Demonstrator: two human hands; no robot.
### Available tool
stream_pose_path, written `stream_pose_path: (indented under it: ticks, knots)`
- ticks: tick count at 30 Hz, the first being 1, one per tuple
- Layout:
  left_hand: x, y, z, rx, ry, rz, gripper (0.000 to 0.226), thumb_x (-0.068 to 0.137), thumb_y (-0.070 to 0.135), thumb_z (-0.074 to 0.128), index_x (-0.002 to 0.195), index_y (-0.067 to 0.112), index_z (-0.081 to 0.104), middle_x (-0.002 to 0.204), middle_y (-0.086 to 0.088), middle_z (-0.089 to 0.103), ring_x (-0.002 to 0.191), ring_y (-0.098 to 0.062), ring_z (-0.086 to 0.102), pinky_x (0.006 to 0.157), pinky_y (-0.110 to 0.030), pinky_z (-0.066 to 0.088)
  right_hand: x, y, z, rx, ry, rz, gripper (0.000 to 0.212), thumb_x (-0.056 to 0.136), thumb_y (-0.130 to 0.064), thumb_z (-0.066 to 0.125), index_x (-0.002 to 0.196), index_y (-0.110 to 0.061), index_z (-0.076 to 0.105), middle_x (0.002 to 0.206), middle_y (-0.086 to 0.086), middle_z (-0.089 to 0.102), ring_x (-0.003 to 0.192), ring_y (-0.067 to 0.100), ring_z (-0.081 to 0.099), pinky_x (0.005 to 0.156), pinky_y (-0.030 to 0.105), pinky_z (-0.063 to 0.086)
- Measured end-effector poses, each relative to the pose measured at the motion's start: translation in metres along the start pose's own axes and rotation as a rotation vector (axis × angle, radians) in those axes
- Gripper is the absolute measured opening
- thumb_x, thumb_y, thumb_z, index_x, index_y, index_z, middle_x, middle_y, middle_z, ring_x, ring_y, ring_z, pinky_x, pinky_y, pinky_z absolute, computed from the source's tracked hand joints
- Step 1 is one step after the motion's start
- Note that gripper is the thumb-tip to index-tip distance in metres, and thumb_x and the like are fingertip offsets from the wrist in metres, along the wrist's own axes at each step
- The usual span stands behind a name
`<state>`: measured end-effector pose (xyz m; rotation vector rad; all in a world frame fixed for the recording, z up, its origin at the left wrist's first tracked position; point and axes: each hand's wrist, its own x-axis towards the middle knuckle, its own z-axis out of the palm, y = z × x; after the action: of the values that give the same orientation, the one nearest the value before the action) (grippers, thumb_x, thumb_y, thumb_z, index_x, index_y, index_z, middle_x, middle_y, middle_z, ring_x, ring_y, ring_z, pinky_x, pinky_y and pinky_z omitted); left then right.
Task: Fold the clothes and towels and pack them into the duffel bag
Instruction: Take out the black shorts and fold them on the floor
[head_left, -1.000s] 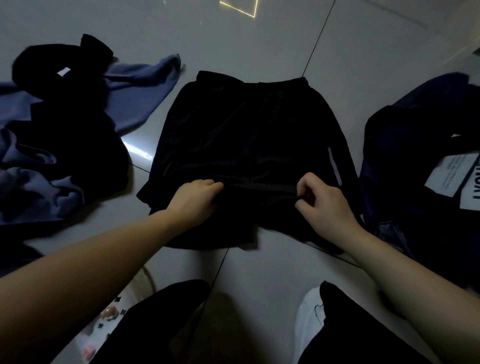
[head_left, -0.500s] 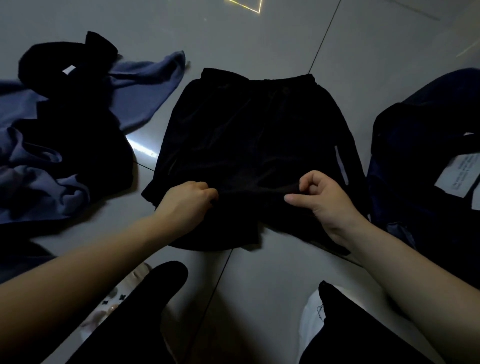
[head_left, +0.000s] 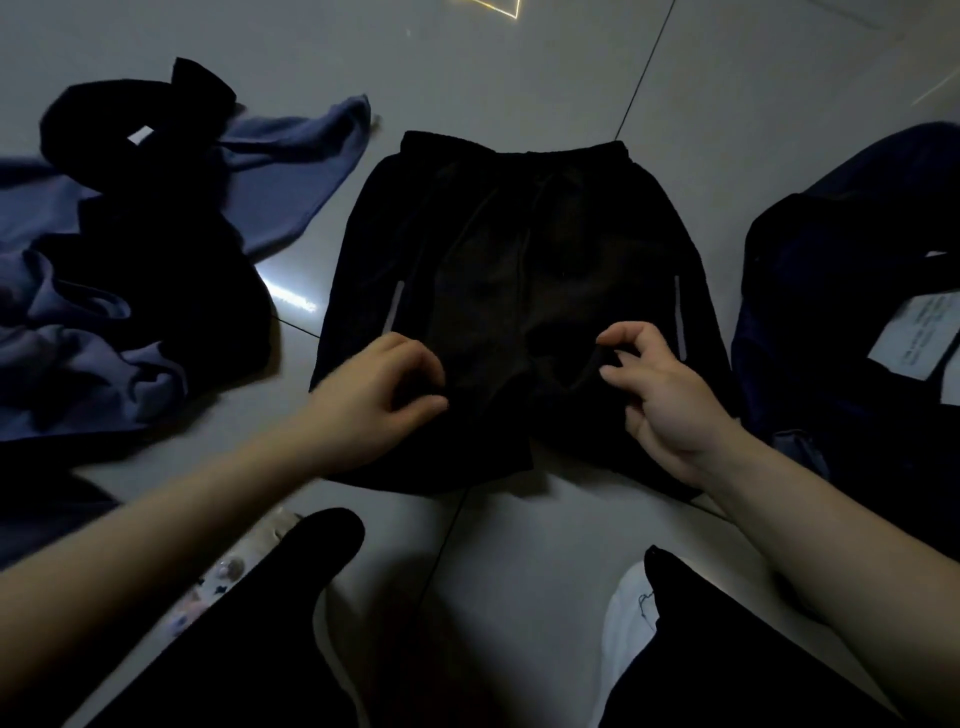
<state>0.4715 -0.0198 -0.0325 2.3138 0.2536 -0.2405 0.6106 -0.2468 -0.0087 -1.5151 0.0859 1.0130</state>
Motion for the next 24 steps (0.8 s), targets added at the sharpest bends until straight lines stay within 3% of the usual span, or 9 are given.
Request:
stream_pose_path:
  ticks: [2,5,8,10,12,14,19,21,24]
  knots:
    - [-0.008,0.011,0.036,0.128,0.171,0.077,0.054,0.077,0.061,0.056,0.114,0.022,0.052,0.115,0.001,0.05,0.103,-0.022,0.056,0.086,-0.035,0.048,0.001,0.001,0.002,-0.036,0.03,-0.015,0.029,0.098,0.002,0.037,0.103,-0.024,0.049,0.125,0.011,0.053,0.103,0.019,0.058,0.068,0.02,0.054]
    - [-0.015,0.029,0.086,0.152,0.143,-0.089,0.097,0.06,0.08,0.049,0.14,0.035,0.02,0.144,-0.004,0.033,0.131,-0.027,0.037,0.101,-0.046,0.038,0.004,0.002,0.007,-0.052,0.097,-0.043,0.03,0.099,0.002,0.035,0.104,-0.024,0.049,0.124,0.014,0.053,0.104,0.021,0.058,0.073,0.024,0.053]
    - [-0.003,0.025,0.101,0.222,0.116,-0.153,0.108,0.059,0.082,0.05,0.143,0.042,-0.004,0.154,-0.003,0.019,0.141,-0.025,0.021,0.112,-0.05,0.025,0.005,0.001,0.013,-0.053,0.182,-0.072,0.028,0.099,0.001,0.034,0.107,-0.022,0.048,0.112,0.006,0.055,0.096,0.016,0.058,0.061,0.017,0.05]
    - [0.011,0.017,0.095,0.247,0.139,-0.094,0.106,0.067,0.066,0.066,0.143,0.041,-0.005,0.152,-0.005,0.025,0.136,-0.027,0.03,0.107,-0.046,0.032,0.004,0.0,0.017,-0.051,0.233,-0.078,0.026,0.1,0.001,0.035,0.11,-0.019,0.048,0.105,0.0,0.054,0.088,0.013,0.057,0.054,0.017,0.051]
    - [0.024,0.016,0.084,0.254,0.157,-0.014,0.1,0.072,0.043,0.073,0.144,0.037,0.004,0.144,-0.007,0.035,0.122,-0.031,0.046,0.093,-0.044,0.044,0.004,-0.001,0.019,-0.019,0.26,-0.069,0.025,0.1,-0.001,0.036,0.107,-0.02,0.051,0.106,0.005,0.056,0.088,0.017,0.058,0.078,0.04,0.059]
    - [0.031,0.016,0.072,0.179,0.167,0.013,0.087,0.077,0.026,0.07,0.146,0.032,0.019,0.136,-0.004,0.043,0.112,-0.028,0.052,0.083,-0.042,0.049,0.005,-0.004,0.017,0.006,0.289,-0.063,0.028,0.1,-0.002,0.036,0.102,-0.023,0.054,0.112,0.011,0.058,0.098,0.023,0.06,0.094,0.051,0.048]
    - [0.023,0.0,0.034,0.069,0.304,0.177,0.046,0.077,0.007,0.067,0.12,0.02,0.056,0.106,0.0,0.067,0.094,-0.011,0.059,0.077,-0.015,0.041,0.012,-0.012,0.003,-0.005,0.365,-0.041,0.032,0.1,0.0,0.034,0.095,-0.023,0.056,0.105,0.008,0.059,0.103,0.031,0.06,0.094,0.048,0.05]
    - [0.014,-0.005,0.014,0.131,0.33,0.277,0.03,0.081,0.017,0.054,0.109,0.019,0.061,0.1,-0.004,0.07,0.093,-0.012,0.056,0.076,-0.017,0.043,0.011,-0.013,0.001,-0.013,0.337,-0.019,0.03,0.099,0.0,0.036,0.094,-0.021,0.057,0.105,0.009,0.06,0.1,0.027,0.061,0.089,0.042,0.054]
    - [0.001,-0.005,-0.009,0.215,0.358,0.358,0.033,0.079,0.016,0.044,0.103,0.01,0.067,0.096,-0.009,0.071,0.089,-0.014,0.056,0.073,-0.026,0.049,0.004,-0.01,0.004,-0.052,0.205,-0.021,0.024,0.098,-0.001,0.042,0.098,-0.018,0.059,0.097,0.008,0.063,0.088,0.019,0.063,0.076,0.031,0.056]
